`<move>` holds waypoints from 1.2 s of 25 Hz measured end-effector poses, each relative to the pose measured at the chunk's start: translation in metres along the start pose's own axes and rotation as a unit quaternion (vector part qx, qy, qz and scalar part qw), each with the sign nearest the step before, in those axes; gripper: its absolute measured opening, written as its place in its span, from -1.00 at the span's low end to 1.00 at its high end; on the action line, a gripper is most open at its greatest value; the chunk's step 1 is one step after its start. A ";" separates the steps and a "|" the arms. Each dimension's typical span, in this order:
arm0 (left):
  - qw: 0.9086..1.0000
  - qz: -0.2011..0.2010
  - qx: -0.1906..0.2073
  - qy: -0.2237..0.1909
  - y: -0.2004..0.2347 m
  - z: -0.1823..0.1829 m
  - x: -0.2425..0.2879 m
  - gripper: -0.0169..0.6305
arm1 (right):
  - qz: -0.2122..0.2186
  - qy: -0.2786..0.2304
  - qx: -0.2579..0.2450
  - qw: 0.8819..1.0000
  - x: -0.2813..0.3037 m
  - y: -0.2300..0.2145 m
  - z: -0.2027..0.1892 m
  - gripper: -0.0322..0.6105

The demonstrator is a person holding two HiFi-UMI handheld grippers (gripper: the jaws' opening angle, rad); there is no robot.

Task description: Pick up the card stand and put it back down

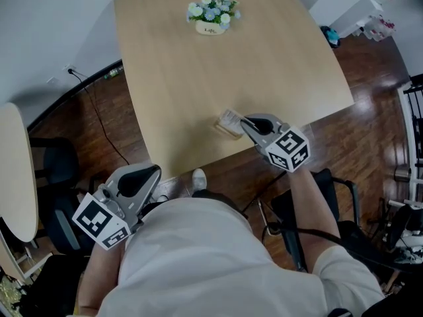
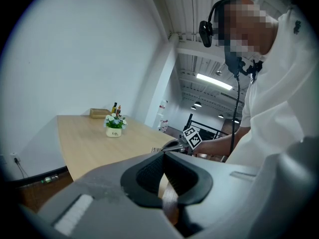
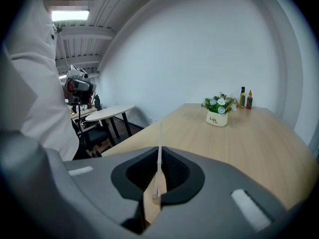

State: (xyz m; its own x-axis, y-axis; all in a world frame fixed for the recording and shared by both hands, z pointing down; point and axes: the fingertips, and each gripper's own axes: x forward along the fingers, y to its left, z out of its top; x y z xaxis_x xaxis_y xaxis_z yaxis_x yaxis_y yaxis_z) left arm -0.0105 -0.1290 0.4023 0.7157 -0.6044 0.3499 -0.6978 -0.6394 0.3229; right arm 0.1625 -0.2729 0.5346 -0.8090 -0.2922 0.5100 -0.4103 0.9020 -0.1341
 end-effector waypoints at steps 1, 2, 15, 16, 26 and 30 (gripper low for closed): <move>1.000 0.001 0.000 0.001 0.001 0.000 -0.001 -0.94 | 0.000 0.001 0.001 1.000 0.002 0.000 -0.003 -0.84; 1.000 0.002 -0.002 0.001 0.001 0.000 -0.002 -0.94 | 0.000 0.002 0.001 1.000 0.004 0.000 -0.005 -0.84; 1.000 0.006 -0.010 0.004 0.000 -0.005 -0.008 -0.94 | 0.006 -0.008 0.010 1.000 0.010 -0.001 -0.030 -0.84; 1.000 0.006 -0.010 0.004 0.000 -0.005 -0.009 -0.94 | 0.006 -0.011 0.008 1.000 0.010 -0.002 -0.030 -0.84; 1.000 0.009 0.000 0.003 -0.003 -0.010 -0.031 -0.94 | -0.013 -0.031 -0.002 0.999 0.008 -0.002 -0.020 -0.72; 1.000 0.000 0.007 0.002 -0.006 -0.014 -0.045 -0.94 | -0.040 -0.047 -0.013 0.998 -0.002 0.001 0.000 -0.55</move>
State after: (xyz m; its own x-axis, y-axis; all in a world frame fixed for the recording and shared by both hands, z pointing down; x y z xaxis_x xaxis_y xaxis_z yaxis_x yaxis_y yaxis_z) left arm -0.0383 -0.0913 0.3970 0.7155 -0.6023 0.3540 -0.6974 -0.6456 0.3112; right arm 0.1631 -0.2713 0.5332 -0.8102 -0.3916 0.4361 -0.4659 0.8818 -0.0738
